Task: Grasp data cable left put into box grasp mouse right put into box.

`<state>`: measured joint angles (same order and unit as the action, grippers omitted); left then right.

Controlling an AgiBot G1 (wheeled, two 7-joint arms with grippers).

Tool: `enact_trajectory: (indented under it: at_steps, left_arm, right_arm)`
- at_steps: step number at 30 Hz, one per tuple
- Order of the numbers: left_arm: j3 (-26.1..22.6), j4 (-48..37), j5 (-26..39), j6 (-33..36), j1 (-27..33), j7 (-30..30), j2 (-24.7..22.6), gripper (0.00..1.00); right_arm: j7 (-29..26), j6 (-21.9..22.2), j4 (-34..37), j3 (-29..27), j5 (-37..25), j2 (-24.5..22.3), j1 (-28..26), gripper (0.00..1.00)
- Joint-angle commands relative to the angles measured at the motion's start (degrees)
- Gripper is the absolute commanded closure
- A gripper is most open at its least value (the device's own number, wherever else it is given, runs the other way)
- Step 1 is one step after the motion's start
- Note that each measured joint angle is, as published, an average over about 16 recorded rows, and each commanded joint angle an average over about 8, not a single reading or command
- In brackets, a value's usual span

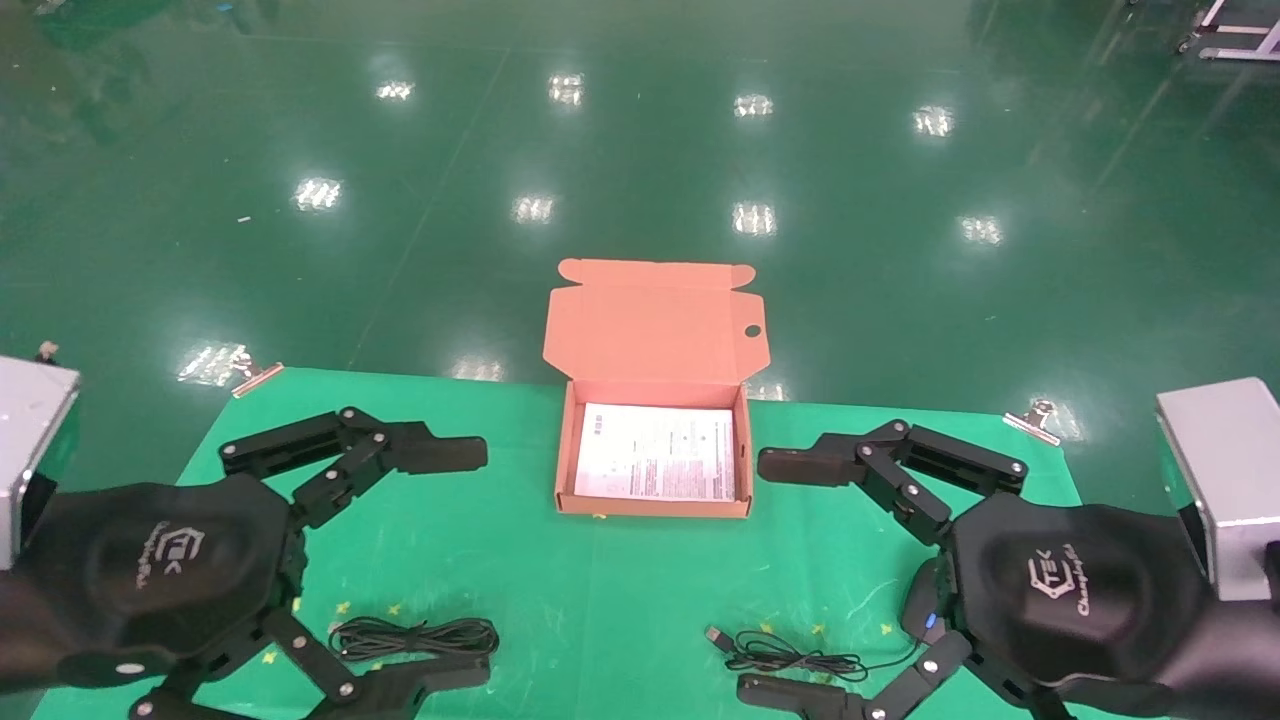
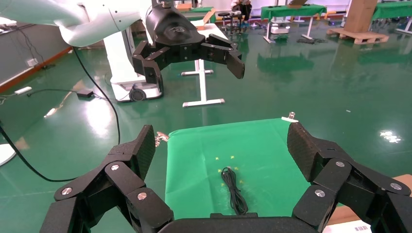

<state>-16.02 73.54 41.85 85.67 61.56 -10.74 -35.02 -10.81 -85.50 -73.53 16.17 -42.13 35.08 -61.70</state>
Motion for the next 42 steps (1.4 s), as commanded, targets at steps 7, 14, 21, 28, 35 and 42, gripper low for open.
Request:
enact_trajectory:
  at_steps: [7,14,21,28,35,42]
  left_arm:
    - [0.00,0.00,0.00,0.00,0.00,0.00,0.00,0.00]
    - [0.00,0.00,0.01,0.00,0.00,0.00,0.00,0.00]
    - [-1.38,0.69,2.95,0.26,1.38,-0.86,0.27,0.00]
    - [-6.04,1.76,11.86,1.93,7.06,-3.99,-0.52,0.00]
    - [-12.52,2.16,21.89,3.88,14.05,-6.76,-2.82,0.00]
    - [-20.37,3.06,33.91,3.86,20.60,-5.95,-6.00,0.00]
  right_arm:
    - [0.00,0.00,0.00,0.00,0.00,0.00,0.00,0.00]
    - [0.01,-0.01,0.01,-0.02,0.02,-0.02,0.01,0.00]
    - [1.19,-0.56,-0.89,0.73,-3.34,-0.82,-1.48,0.00]
    - [4.75,-2.40,-2.88,3.72,-13.03,-1.19,-7.06,0.00]
    - [10.65,-4.00,-3.86,9.76,-24.45,0.63,-15.27,0.00]
    - [16.95,-3.89,-4.25,19.21,-36.74,3.57,-22.17,0.00]
